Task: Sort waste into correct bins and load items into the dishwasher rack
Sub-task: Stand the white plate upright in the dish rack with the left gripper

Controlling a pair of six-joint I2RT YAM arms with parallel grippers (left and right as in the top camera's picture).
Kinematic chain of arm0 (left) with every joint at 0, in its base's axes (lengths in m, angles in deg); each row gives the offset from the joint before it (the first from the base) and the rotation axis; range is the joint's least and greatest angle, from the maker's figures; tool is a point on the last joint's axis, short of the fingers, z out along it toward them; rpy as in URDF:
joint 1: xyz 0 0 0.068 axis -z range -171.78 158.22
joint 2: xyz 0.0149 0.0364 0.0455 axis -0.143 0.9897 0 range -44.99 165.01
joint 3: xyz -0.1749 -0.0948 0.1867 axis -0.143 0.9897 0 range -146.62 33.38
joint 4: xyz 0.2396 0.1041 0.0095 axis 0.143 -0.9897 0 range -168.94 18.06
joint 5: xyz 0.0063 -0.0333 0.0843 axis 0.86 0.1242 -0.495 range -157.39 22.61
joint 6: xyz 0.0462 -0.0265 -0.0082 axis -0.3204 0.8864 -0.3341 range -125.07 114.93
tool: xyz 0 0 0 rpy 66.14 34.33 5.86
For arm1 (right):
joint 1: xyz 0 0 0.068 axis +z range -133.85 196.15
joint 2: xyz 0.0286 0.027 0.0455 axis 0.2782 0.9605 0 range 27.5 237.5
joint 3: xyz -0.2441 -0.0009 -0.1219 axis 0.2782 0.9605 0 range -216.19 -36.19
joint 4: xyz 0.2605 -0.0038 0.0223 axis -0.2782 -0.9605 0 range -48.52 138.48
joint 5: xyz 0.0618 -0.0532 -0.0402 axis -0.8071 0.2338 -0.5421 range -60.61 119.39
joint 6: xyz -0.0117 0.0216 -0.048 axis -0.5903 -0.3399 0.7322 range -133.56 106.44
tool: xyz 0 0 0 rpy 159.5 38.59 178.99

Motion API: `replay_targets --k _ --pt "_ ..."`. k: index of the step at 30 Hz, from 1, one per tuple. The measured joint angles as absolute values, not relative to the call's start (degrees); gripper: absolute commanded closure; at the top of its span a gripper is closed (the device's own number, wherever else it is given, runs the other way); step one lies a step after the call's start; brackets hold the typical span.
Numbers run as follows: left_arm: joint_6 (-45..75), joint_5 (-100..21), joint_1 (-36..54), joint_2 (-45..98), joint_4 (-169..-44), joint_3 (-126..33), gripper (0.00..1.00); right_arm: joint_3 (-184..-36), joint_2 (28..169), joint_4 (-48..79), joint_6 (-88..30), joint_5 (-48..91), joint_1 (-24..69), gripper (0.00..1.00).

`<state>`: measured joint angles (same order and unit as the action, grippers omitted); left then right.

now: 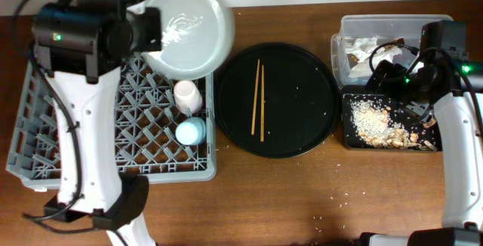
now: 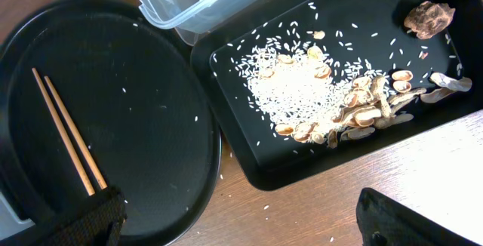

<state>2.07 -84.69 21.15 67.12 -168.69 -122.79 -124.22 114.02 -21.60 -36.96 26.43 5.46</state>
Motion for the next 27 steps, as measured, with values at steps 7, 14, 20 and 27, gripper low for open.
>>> replay_targets --k 7,14,20,27 --pt "0.17 -115.55 18.11 65.61 -146.57 -103.39 1.0 -124.22 114.02 -21.6 -36.93 26.43 5.46 0.01" --pt "-8.99 -126.5 19.95 65.81 -120.84 -78.16 1.0 -124.22 114.02 -21.58 -36.93 26.45 5.46 0.02" --pt "-9.65 -127.44 20.23 65.92 -115.49 -70.82 1.0 -124.22 114.02 -21.6 -36.96 26.45 5.46 0.02" --pt "-9.87 -127.4 23.4 69.64 -115.1 -69.99 1.0 -124.22 114.02 -21.6 -36.91 26.45 5.46 0.01"
